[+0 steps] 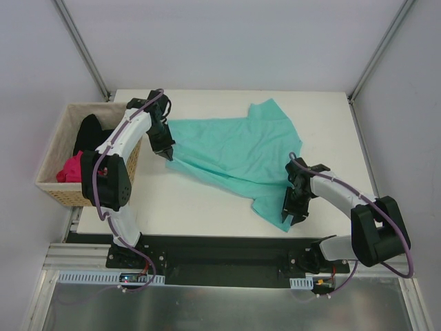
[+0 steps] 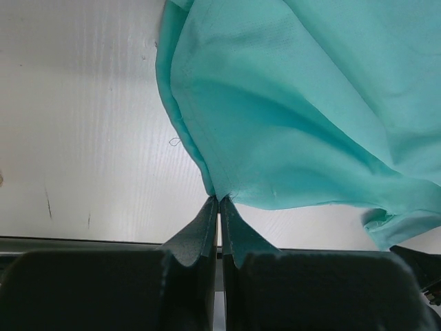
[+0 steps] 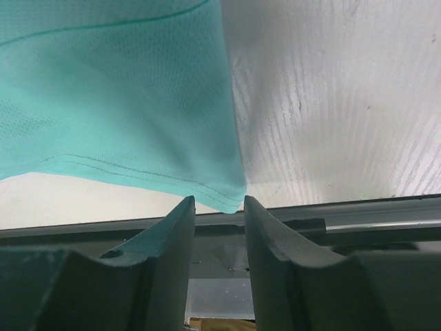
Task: Fold and stack the t-shirts
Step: Grap the side of the flattened tshirt closest away from the robot with both arms
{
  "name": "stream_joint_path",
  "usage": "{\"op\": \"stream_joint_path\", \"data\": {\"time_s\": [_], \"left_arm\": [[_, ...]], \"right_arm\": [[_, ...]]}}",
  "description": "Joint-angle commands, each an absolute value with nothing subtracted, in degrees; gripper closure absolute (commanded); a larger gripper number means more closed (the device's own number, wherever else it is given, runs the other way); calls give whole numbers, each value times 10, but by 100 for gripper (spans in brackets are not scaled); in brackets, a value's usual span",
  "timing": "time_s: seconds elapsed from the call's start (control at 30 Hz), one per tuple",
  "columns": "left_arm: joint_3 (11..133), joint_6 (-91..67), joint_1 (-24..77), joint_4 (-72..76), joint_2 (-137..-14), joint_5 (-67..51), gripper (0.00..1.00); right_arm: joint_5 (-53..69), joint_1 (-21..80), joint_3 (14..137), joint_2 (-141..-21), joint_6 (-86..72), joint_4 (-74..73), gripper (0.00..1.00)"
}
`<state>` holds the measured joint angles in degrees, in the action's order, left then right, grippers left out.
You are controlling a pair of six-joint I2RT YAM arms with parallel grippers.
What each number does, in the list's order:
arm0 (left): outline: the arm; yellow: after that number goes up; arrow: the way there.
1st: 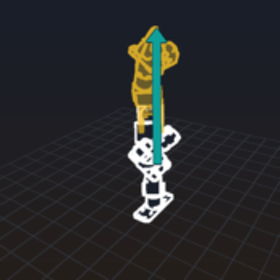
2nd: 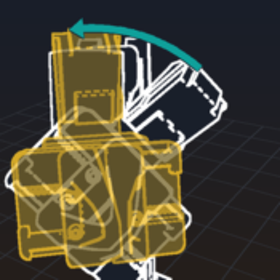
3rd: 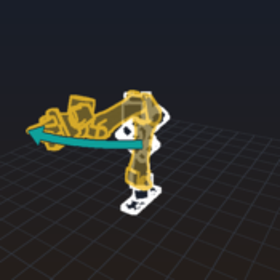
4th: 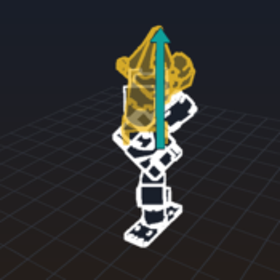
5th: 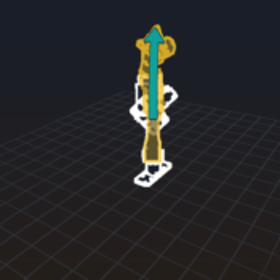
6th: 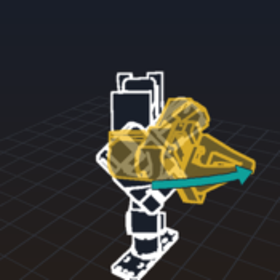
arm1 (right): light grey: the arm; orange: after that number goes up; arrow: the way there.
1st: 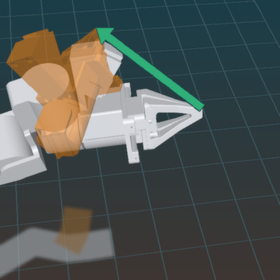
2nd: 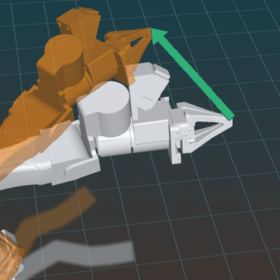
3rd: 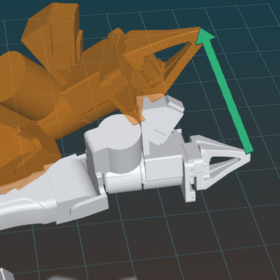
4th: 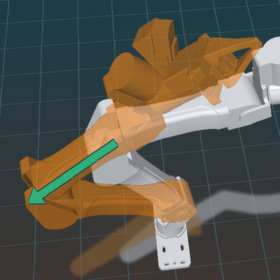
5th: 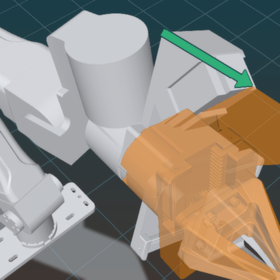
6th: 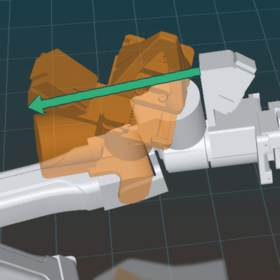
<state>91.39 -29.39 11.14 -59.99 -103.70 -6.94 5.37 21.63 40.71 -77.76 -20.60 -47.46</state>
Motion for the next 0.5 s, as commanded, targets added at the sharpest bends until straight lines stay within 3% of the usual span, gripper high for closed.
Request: {"op": "stream_joint_path", "data": {"time_s": [0.0,0.47], "left_arm": [[915,-287,105,-621,-1016,-60,100],[916,-284,105,-621,-1018,-73,100]], "right_arm": [[53,214,428,-773,-222,-507,62],[87,215,429,-773,-245,-517,62]]}}
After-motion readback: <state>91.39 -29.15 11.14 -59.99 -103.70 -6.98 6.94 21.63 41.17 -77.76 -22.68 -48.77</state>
